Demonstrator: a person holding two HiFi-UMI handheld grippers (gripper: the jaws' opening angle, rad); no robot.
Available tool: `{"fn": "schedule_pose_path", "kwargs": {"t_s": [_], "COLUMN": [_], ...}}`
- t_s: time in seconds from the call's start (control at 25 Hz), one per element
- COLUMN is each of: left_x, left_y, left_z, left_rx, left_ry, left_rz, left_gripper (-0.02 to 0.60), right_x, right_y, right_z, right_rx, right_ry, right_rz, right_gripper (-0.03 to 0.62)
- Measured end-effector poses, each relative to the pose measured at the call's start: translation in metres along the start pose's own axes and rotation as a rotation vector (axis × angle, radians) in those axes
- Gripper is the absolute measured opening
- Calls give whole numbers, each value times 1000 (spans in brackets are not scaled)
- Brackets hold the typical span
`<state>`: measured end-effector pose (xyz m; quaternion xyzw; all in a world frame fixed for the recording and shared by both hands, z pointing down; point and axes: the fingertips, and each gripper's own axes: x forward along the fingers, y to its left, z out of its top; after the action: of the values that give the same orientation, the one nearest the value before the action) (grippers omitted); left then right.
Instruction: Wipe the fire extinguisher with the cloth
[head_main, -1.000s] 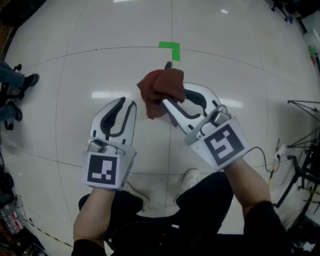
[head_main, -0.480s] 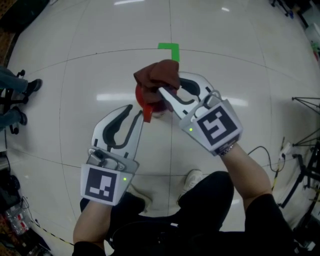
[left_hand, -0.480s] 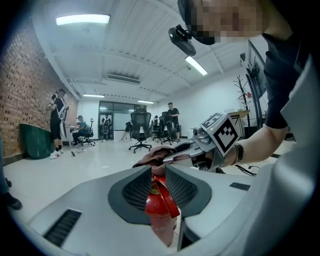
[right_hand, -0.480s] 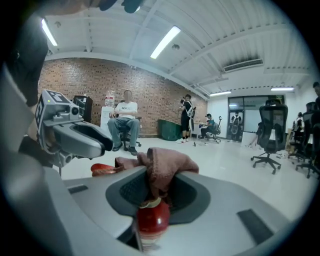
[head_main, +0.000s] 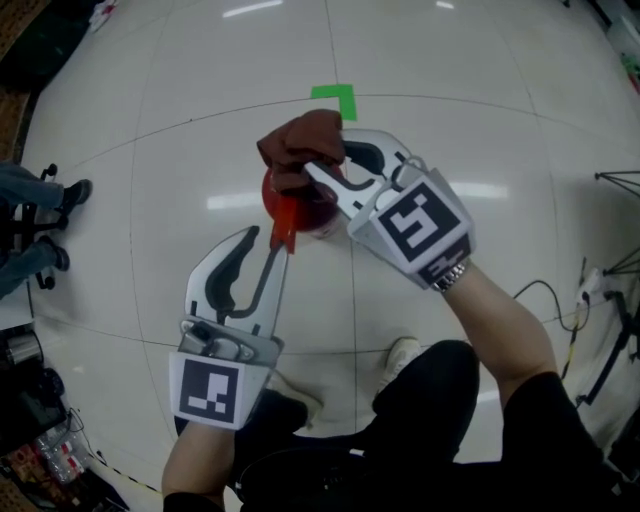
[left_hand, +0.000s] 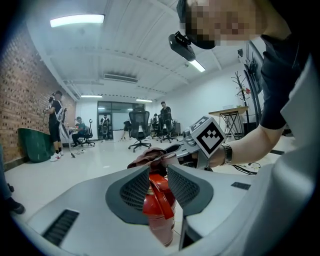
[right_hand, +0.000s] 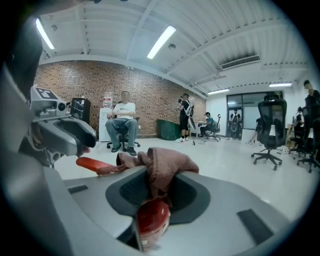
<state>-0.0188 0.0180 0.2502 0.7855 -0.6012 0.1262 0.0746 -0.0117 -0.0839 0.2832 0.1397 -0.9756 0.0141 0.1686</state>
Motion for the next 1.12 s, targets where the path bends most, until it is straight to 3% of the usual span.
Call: {"fn": "schedule_pose_path", "kwargs": {"t_s": [0.4, 1.12], "left_x": [10, 30], "left_y": [-11, -12], "left_z": [-9, -20], "left_rx": [72, 59], "left_ry": [44, 107], "left_rz": [16, 40], "left_gripper": [135, 136], "right_x": [10, 27], "right_y": [-27, -66], "right_z": [-17, -68], "right_rx": [49, 223], "right_ry": [-9, -27], "right_rz": [-17, 26], "right_gripper": [109, 109]}}
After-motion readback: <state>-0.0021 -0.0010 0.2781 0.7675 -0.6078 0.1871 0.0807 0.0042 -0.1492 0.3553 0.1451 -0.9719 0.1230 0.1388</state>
